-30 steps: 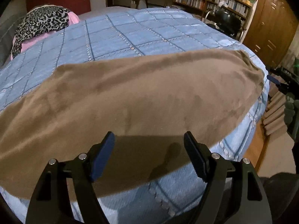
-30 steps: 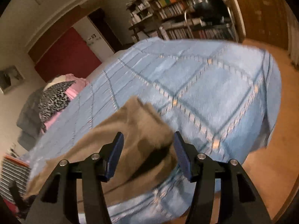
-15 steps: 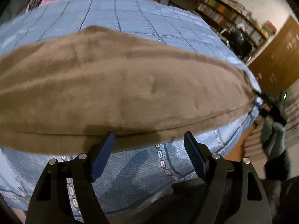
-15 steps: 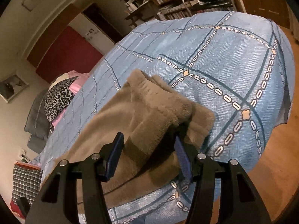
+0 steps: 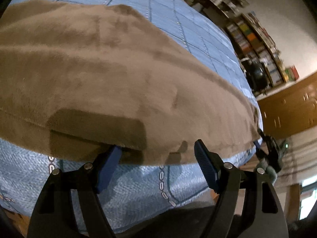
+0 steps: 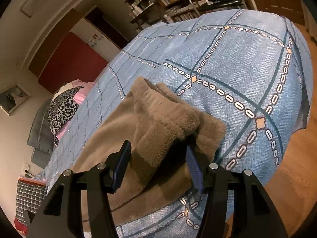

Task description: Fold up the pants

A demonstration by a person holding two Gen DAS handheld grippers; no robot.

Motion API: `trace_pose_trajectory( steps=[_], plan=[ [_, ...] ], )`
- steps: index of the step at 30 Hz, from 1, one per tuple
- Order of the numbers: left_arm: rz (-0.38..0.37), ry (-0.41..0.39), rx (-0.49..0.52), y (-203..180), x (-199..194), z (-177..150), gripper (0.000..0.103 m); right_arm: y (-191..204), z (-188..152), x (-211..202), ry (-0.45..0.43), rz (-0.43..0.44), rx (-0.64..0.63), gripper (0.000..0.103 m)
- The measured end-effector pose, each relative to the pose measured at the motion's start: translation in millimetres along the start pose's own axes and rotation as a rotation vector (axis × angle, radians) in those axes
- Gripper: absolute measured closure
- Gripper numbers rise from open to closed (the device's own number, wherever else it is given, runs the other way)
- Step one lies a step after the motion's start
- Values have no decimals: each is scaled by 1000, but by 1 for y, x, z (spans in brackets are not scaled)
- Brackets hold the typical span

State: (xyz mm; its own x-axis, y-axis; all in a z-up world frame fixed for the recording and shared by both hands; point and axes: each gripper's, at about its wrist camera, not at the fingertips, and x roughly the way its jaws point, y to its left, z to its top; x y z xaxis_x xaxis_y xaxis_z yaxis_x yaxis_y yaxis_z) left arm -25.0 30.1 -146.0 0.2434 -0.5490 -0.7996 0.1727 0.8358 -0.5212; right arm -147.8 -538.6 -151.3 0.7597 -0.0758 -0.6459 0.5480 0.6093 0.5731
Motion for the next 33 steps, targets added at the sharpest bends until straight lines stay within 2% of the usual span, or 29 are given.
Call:
trace_pose_trajectory(
  steps=[7,8,9,10,11,12,14,17,19,27,30,33],
  plan=[
    [-9,-24,-97,4,7,3,28,8,3,11,-3,-11,3,58],
    [-7,-32,-114,6,7,5,37,10,4,13,-2,-18,-1,61],
    [1,-41,-137,9,7,8,51,11,4,15,-2,-27,-7,62],
    [7,-47,-165,11,8,10,59,12,4,17,-2,-36,-13,64],
    [13,-45,-199,15,9,13,77,13,4,18,-3,-41,-15,66],
    [13,-39,-221,18,10,14,86,13,4,18,-5,-43,-16,68],
    [-5,-37,-243,19,9,15,94,13,5,17,-11,-46,-22,74],
    [12,-51,-202,8,6,14,97,13,6,13,-21,-52,-31,89],
    [23,-52,-180,3,1,15,97,15,9,6,-34,-51,-38,92],
    [55,-26,-82,-6,-19,11,97,20,9,-36,-93,-68,-81,93],
    [80,20,-87,1,-2,8,96,8,1,-28,-61,-98,-84,93],
    [101,26,-79,5,12,9,92,-10,-7,-8,-15,-123,-48,93]
  ],
)
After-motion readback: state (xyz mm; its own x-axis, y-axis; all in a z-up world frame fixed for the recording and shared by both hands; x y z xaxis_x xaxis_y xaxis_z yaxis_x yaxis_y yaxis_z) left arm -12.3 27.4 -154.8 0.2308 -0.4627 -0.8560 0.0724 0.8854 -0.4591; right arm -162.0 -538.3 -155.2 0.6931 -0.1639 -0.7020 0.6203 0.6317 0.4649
